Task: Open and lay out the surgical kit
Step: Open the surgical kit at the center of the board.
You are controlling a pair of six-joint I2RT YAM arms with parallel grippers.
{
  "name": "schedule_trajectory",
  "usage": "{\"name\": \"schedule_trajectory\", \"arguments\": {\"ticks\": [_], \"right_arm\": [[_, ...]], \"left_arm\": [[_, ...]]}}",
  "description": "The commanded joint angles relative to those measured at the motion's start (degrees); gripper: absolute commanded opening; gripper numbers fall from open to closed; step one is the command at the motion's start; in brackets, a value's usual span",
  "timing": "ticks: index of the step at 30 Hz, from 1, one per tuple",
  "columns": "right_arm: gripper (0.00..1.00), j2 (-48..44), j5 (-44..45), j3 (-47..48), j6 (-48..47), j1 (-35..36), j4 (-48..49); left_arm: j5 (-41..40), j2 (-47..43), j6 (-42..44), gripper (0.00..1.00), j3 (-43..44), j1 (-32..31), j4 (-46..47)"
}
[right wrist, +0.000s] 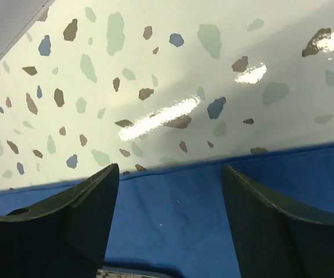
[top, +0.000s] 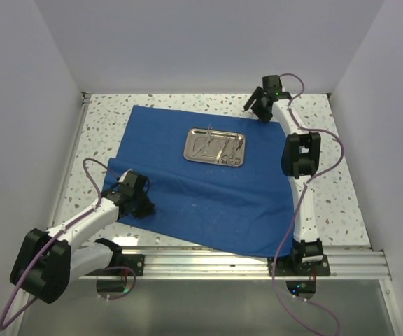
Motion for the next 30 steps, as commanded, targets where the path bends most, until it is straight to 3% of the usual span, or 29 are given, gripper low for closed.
{"name": "schedule_trajectory", "arguments": {"ticks": [1,6,8,12,15,17,21,23,30], "right_arm": [[0.73,5.82,2.05,1.56,1.21,0.48,-1.81],[0.70,12.14,1.28,4.90,2.79,1.01,-2.08],[0.71,13.91,0.22,7.10,3.41,1.10,-2.08],[0.75,14.54,-1.53,7.81,2.63,1.01,-1.73],[0.78,10.24,-1.20,4.13,-0.35,1.10,2.04],[0.81,9.52,-1.98,6.83,-1.68,0.58,2.14],[0.94,4.35,-5.06,7.72,-3.43,-1.27,5.56],[0.98,0.32,-3.92,7.37,-5.02,-1.27,4.52],[0.98,-15.57,-3.65,-9.55,-6.96,-1.27,1.35]], "left_arm": [[1.86,3.11,-1.72,0.21,-3.38,-0.51,-0.91],[3.26,4.78,-3.48,0.16,-4.17,-2.26,-3.10],[5.28,4.78,-3.66,0.09,-4.18,-2.36,-3.63],[5.99,3.12,-3.31,0.06,-0.68,-2.36,-8.10],[4.42,2.15,-2.69,0.08,4.58,-2.36,-11.45],[3.80,2.06,-2.08,0.08,7.06,-2.36,-12.68],[4.49,3.72,-1.99,0.08,8.66,-2.36,-12.42],[5.89,4.34,-2.69,0.01,7.78,-2.36,-13.38],[18.17,-1.10,-6.38,0.00,0.59,-4.64,-13.83]]}}
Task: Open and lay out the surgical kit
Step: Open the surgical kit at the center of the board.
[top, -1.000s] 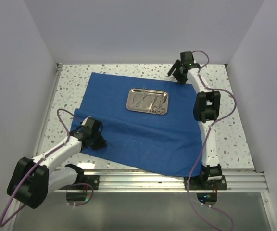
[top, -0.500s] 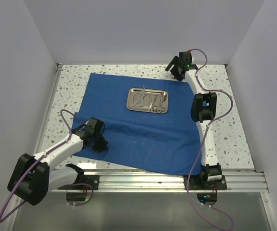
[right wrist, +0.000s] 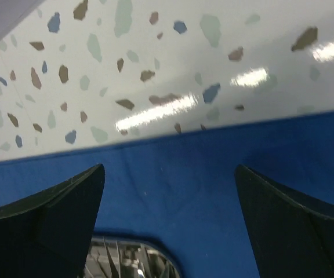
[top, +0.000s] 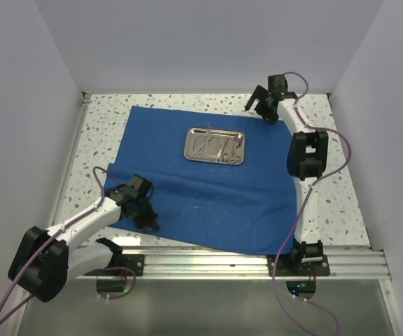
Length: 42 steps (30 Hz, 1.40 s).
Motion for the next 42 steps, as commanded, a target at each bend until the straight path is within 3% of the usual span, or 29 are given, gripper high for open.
{"name": "schedule_trajectory", "arguments": {"ticks": [1,5,8,11,12,15,18,23,26,31,34,36,37,42], "right_arm": [[0.98,-14.84,-1.88,-8.75,-1.72,0.04,-2.04],[0.98,-27.14,-5.32,-23.87,-1.10,1.35,0.77],[0.98,-36.90,-6.46,-34.42,-1.80,3.46,2.71],[0.98,-45.08,-6.90,-41.37,-2.15,4.70,1.48],[0.98,-47.27,-7.25,-44.34,-1.54,4.79,1.04],[0.98,-54.83,-7.52,-49.62,-1.54,4.96,-1.41],[0.99,-62.04,-6.38,-53.58,-3.38,4.96,-5.19],[0.98,-70.84,-5.58,-58.95,-3.74,5.23,-9.33],[0.98,-73.83,-7.08,-61.68,-2.69,5.75,-9.16],[0.98,-77.52,-6.99,-64.50,-2.77,5.84,-9.59],[0.98,-79.89,-7.43,-67.13,-2.42,6.02,-8.81],[0.98,-80.95,-7.78,-68.72,-2.15,6.02,-8.45],[0.98,-81.82,-7.87,-69.24,-2.15,5.93,-8.19],[0.98,-84.82,-7.87,-71.53,-2.24,6.28,-9.06]], "left_arm": [[9.50,-2.11,-1.97,0.00,-3.36,-1.69,-1.52],[9.43,0.70,1.19,0.00,-2.85,-6.42,-3.54],[5.75,3.34,3.65,0.00,2.76,-8.45,-6.51],[-4.70,4.92,4.45,0.39,16.18,-9.60,-12.74],[-8.90,5.27,4.54,0.60,18.06,-9.60,-14.25],[-12.97,5.80,4.01,0.71,20.71,-9.60,-17.86],[-16.13,4.84,2.52,0.77,17.75,-9.78,-18.14],[-17.92,8.42,1.11,0.82,8.70,-9.78,-9.73],[-16.42,11.24,0.32,0.78,5.08,-9.78,-3.57],[-15.54,14.24,0.32,0.39,2.97,-10.13,-0.38],[-10.45,15.03,1.37,0.22,-1.42,-12.32,4.35],[-9.82,14.51,-0.03,0.04,-1.79,-15.48,3.06],[-9.65,14.15,-2.03,0.00,-1.79,-18.19,2.00],[-5.26,14.85,-5.48,0.00,0.75,-24.88,-4.41]]}}
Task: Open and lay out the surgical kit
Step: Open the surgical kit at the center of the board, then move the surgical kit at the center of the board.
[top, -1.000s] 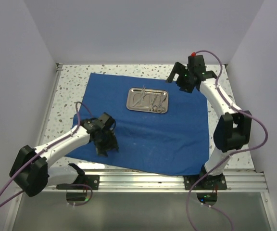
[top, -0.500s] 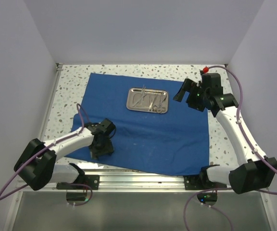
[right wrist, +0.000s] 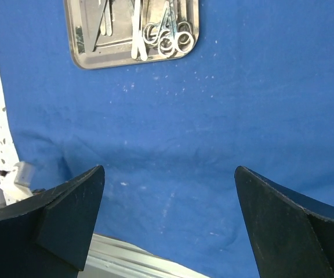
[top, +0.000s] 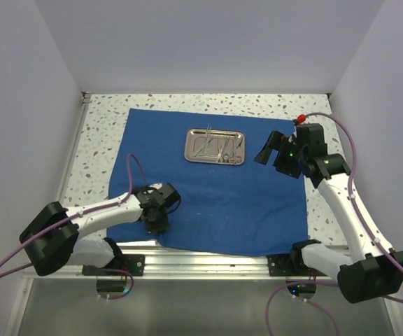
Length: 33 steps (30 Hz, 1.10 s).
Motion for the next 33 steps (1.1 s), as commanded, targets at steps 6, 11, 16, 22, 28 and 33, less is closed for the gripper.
{"name": "schedule_trajectory", "arguments": {"ticks": [6,11,16,22,28,33], "right_arm": [[0.99,-6.06,-1.42,-2.78,-0.69,0.66,-3.26],[0.98,-6.95,-1.33,-1.82,-1.66,0.66,-6.87],[0.98,-4.76,-1.68,0.82,-2.62,0.58,-8.98],[0.98,5.85,0.51,11.09,-4.99,0.58,-10.04],[0.98,22.38,-2.55,23.74,-4.13,-3.71,-8.99],[0.99,37.92,-1.08,32.36,-2.71,-7.16,-7.40]], "left_arm": [[10.83,8.69,-6.44,0.15,6.20,-16.03,-15.79],[10.32,7.55,-8.56,1.00,17.10,-20.79,-20.89],[-1.72,10.52,-2.17,1.00,36.40,-14.23,-26.52],[-7.98,16.14,18.13,1.00,51.02,9.03,-20.93],[0.18,27.64,35.63,0.99,61.38,33.65,-9.84],[2.91,38.55,42.49,0.98,69.14,46.42,-4.30]]}}
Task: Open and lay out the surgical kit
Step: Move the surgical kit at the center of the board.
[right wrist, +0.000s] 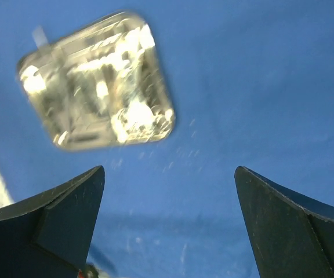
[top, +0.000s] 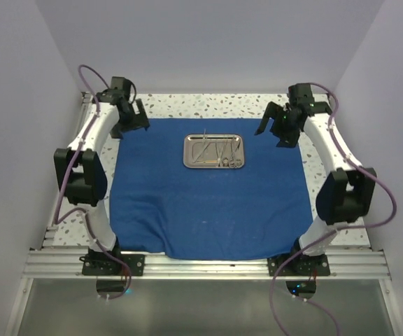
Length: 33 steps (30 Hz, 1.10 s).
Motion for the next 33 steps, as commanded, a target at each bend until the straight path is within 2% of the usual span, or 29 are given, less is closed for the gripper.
{"name": "schedule_trajectory", "arguments": {"ticks": [1,3,6,12,14,17,21,24,28,33], "right_arm": [[0.98,7.49,4.35,8.71,-0.63,-1.67,-0.01],[0.98,12.75,9.29,12.86,-1.34,-2.11,-2.72],[0.98,16.98,15.90,15.95,-1.26,-3.95,-3.36],[0.98,22.44,14.07,13.58,0.59,-8.17,3.30],[0.98,26.04,11.19,14.11,1.81,-8.18,5.16],[0.98,31.14,11.86,18.14,3.40,-8.09,6.58],[0.98,36.41,22.64,27.88,2.70,-8.35,1.76],[0.98,39.75,27.40,31.67,2.08,-8.70,-0.45],[0.98,41.96,32.86,35.90,3.31,-9.58,-2.83],[0.98,45.90,34.81,40.11,3.75,-10.81,-4.32]], "left_arm": [[3.70,7.43,9.08,0.97,6.41,6.90,6.00],[5.90,10.70,8.12,0.96,8.18,11.02,8.19],[8.63,16.76,6.89,0.93,10.55,13.41,11.80],[7.84,23.54,7.94,0.92,14.25,13.60,12.34],[7.23,24.25,8.29,0.92,14.25,13.60,12.60],[8.19,24.69,7.94,0.91,12.85,13.60,13.39],[10.04,24.86,7.68,0.88,12.05,13.68,14.71],[10.12,25.30,7.41,0.83,12.40,13.60,14.45],[10.83,25.66,6.97,0.78,12.67,13.60,13.92],[10.92,25.66,7.50,0.75,12.93,13.51,13.31]]}}
